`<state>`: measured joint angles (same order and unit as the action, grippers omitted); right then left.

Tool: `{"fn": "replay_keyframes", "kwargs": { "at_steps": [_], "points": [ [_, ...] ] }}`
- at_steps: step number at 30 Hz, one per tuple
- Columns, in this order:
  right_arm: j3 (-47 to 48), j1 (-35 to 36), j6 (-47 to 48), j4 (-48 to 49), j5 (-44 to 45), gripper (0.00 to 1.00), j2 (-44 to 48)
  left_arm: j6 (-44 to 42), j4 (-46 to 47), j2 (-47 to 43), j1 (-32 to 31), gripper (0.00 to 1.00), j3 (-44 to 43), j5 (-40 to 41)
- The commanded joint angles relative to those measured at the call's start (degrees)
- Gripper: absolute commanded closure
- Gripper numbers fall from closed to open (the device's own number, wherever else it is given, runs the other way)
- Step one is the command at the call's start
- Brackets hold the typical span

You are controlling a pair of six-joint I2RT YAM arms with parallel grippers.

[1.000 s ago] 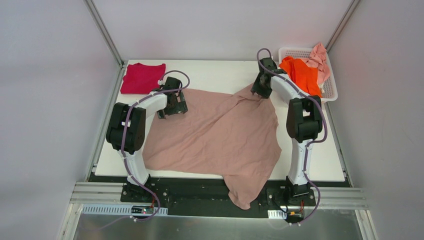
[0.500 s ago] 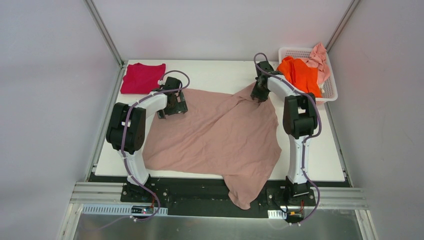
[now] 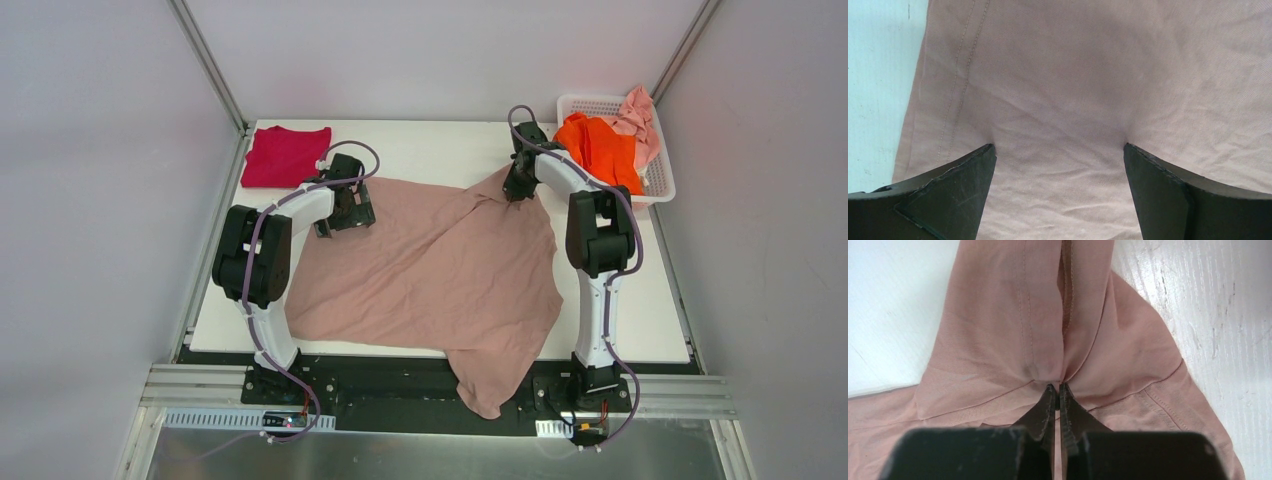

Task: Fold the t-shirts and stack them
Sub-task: Flatten out the tshirt

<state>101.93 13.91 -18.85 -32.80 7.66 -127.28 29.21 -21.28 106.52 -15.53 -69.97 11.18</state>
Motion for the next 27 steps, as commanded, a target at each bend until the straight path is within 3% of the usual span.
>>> {"fn": "replay_keyframes", "kwargs": {
  "at_steps": [1,15,27],
  "points": [
    [2.6,0.3,-0.3,0.2,-0.3,1.0,3.2,0.3,0.1,0.1,0.2,0.01,-0.7,1.4],
    [11.6,0.4,3.1,-3.4,-1.4,1.0,-1.0,-0.4,0.1,-0.3,0.2,0.01,-0.2,2.7],
    [18.0,0.4,8.6,-10.8,4.1,0.97,-4.6,-0.8,0.0,-0.6,0.2,0.01,0.0,4.2]
  ]
}}
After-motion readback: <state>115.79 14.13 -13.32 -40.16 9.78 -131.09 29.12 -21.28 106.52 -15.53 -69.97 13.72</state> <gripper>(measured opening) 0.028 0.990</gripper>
